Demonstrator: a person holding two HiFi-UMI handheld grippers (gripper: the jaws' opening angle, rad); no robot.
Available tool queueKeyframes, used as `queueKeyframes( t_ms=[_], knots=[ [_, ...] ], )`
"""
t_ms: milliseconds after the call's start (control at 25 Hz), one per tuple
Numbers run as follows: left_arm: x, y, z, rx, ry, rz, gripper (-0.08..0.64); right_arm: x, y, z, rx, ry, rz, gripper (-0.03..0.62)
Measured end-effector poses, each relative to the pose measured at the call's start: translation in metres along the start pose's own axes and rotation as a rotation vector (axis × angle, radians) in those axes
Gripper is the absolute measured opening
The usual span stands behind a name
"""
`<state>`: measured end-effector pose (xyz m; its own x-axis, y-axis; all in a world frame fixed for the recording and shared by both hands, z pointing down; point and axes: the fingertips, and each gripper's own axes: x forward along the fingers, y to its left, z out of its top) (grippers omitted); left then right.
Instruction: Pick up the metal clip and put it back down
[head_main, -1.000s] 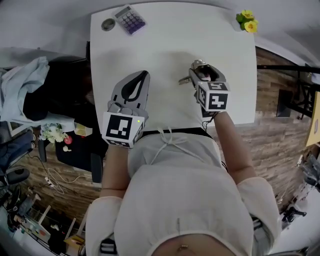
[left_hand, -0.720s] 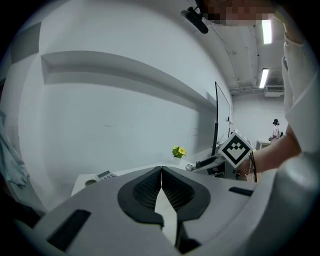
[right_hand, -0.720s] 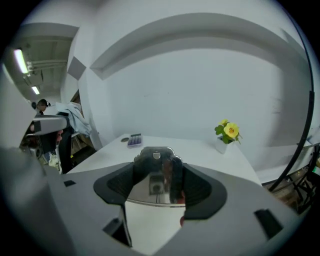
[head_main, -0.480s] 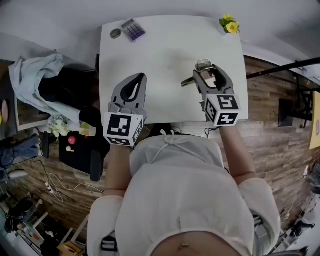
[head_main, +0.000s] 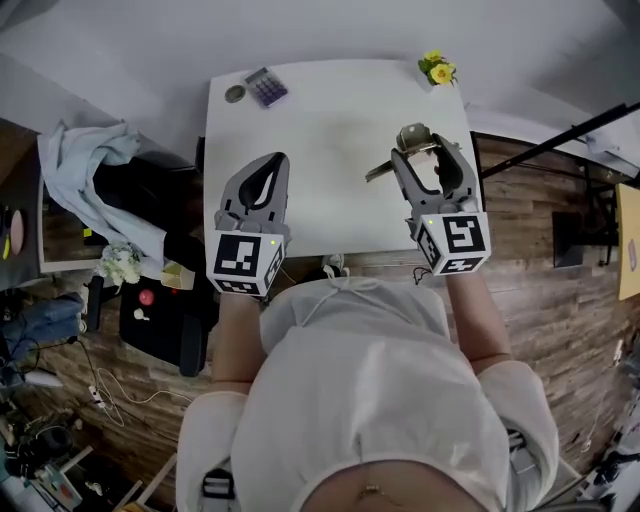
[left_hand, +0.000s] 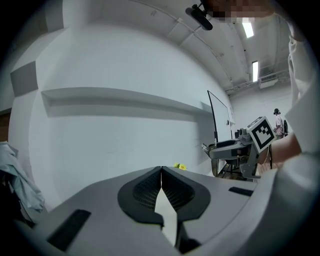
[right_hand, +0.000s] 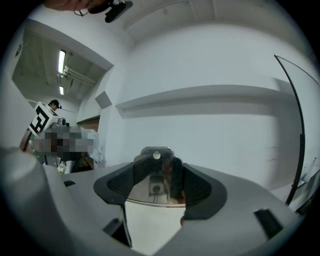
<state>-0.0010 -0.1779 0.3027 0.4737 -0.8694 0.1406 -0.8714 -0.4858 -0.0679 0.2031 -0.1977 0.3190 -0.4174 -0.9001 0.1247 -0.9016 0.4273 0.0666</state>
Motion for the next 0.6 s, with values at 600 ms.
queueKeyframes(
  t_ms=[600],
  knots=[
    [0.008,0.025,0.001,-0.020,-0.022,-0.009,0.020,0.020,0.008,0.007,-0.001,-0.018,-0.017,0.295]
  ],
)
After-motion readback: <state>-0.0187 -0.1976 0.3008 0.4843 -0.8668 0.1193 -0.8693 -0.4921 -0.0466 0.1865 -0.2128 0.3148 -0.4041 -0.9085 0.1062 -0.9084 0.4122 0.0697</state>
